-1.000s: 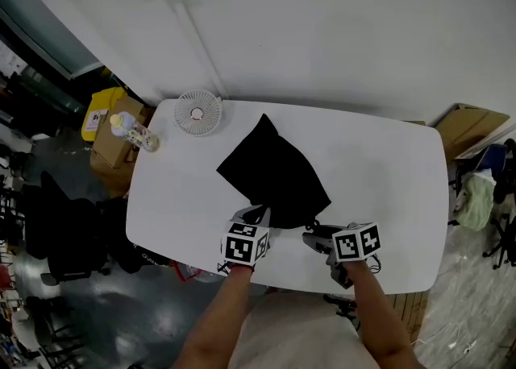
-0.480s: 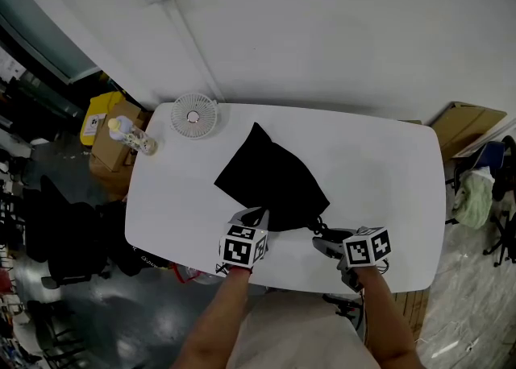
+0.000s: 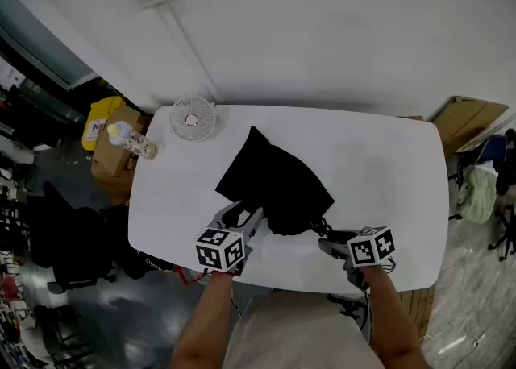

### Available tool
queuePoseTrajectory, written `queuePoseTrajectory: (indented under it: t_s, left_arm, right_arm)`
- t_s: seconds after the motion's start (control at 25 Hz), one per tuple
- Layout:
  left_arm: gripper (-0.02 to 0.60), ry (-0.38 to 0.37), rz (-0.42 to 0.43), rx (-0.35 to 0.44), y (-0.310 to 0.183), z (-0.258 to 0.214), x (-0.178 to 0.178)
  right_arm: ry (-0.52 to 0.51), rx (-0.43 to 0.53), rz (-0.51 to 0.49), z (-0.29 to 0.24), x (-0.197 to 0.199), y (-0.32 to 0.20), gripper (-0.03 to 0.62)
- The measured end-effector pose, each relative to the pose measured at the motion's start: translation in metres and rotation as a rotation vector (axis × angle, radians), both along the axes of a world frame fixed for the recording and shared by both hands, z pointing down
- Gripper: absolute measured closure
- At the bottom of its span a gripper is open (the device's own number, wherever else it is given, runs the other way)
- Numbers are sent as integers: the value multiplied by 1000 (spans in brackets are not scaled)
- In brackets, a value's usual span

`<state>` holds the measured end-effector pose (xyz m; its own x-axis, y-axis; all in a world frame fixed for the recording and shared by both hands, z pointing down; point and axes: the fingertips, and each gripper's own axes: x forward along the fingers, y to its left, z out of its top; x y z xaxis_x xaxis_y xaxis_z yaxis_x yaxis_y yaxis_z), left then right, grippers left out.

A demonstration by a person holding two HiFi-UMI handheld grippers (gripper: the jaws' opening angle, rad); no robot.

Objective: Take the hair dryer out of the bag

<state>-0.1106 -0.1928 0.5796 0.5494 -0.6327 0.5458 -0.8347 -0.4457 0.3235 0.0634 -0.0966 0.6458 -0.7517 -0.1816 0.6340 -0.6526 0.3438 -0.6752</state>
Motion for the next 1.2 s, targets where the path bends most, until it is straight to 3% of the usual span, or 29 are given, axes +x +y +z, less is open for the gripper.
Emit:
queuePoseTrajectory:
  t_s: [0.16, 0.28, 0.36, 0.48, 0.6, 0.68, 0.72, 0.8, 0.84, 1.0, 1.2]
  left_arm:
    - [403, -99, -46, -3, -29, 9, -25]
    - [382, -170, -47, -73, -42, 35, -28]
    - [335, -139, -77, -152, -45, 51, -30]
    - [290, -36, -106, -248, -48, 65, -25]
    - [290, 18, -87, -284, -52, 70, -16]
    - [293, 12, -73, -295, -52, 72, -15]
    - [326, -3, -73, -292, -52, 72, -17]
    - [534, -43, -76, -279, -53, 70, -21]
    - [561, -65, -69, -275, -52, 70, -22]
    - [565, -142, -39, -266, -49, 72, -24]
    - [565, -163, -54, -260, -51, 70, -31]
  right_arm:
    - [2, -3, -7, 1, 0, 1, 404]
    - [7, -3, -7, 2, 2, 1, 405]
    - [8, -4, -6, 1, 2, 2, 405]
    - [7, -5, 1, 1, 2, 1, 405]
    - [8, -6, 7, 3, 3, 1, 405]
    - [10, -6, 8, 3, 3, 1, 407]
    - [10, -6, 9, 3, 3, 0, 407]
    - [11, -2, 10, 2, 3, -1, 407]
    - [13, 0, 9, 2, 3, -1, 407]
    - [25, 3, -1, 3, 4, -1, 408]
    - [30, 0, -12, 5, 5, -1, 408]
